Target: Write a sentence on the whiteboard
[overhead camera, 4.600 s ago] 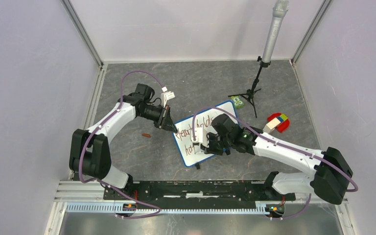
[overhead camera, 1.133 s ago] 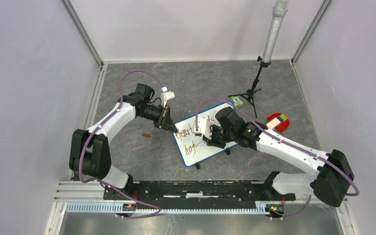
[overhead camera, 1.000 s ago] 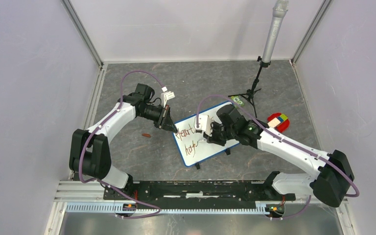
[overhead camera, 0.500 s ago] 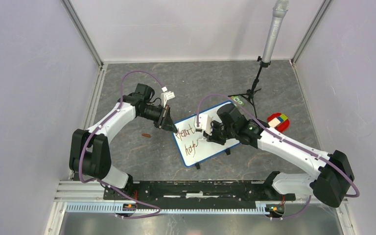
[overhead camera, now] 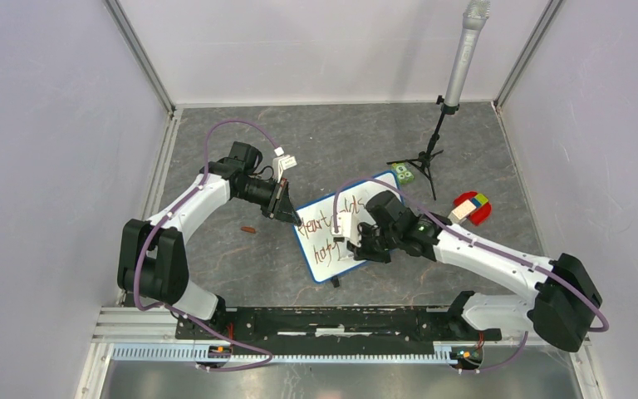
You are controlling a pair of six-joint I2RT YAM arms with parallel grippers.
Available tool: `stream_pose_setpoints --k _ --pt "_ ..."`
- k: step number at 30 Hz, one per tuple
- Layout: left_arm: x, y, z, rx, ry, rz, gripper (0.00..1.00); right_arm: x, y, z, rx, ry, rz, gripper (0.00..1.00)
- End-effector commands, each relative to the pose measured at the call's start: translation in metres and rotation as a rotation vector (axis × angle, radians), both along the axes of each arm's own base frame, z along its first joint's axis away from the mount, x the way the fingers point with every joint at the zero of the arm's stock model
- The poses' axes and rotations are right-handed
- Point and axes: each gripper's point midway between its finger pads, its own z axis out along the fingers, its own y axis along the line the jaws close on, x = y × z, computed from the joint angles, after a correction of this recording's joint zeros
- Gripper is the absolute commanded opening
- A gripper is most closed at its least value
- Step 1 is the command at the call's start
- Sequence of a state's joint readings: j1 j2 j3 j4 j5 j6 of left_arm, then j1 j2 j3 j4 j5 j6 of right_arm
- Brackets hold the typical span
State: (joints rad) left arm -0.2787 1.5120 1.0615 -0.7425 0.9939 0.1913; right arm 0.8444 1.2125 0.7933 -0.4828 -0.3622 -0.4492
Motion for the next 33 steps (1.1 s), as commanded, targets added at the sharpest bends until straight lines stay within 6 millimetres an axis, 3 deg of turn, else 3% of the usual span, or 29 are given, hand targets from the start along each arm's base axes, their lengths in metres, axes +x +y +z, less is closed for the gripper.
stream_pose_setpoints --k 1,5,10,16,25,33 --pt "0.005 -0.001 0.010 -0.004 -0.066 -0.014 0.02 0.006 0.017 0.011 0.044 -0.020 0.010 0.00" --pt "0.005 0.000 0.010 -0.004 -0.069 -0.013 0.02 0.011 0.022 0.032 0.083 -0.062 0.015 0.00" --pt "0.005 -0.001 0.011 -0.009 -0.065 -0.014 0.02 0.019 0.014 0.047 0.103 -0.098 -0.028 0.00" --pt "0.006 -0.002 0.012 -0.012 -0.066 -0.016 0.03 0.036 0.009 0.050 0.089 -0.136 -0.082 0.00" --pt "0.005 0.000 0.011 -0.005 -0.071 -0.013 0.02 0.040 0.016 0.050 0.092 -0.137 -0.068 0.00" --pt "0.006 -0.001 0.011 -0.009 -0.065 -0.014 0.02 0.051 -0.002 0.050 0.064 -0.152 -0.128 0.00"
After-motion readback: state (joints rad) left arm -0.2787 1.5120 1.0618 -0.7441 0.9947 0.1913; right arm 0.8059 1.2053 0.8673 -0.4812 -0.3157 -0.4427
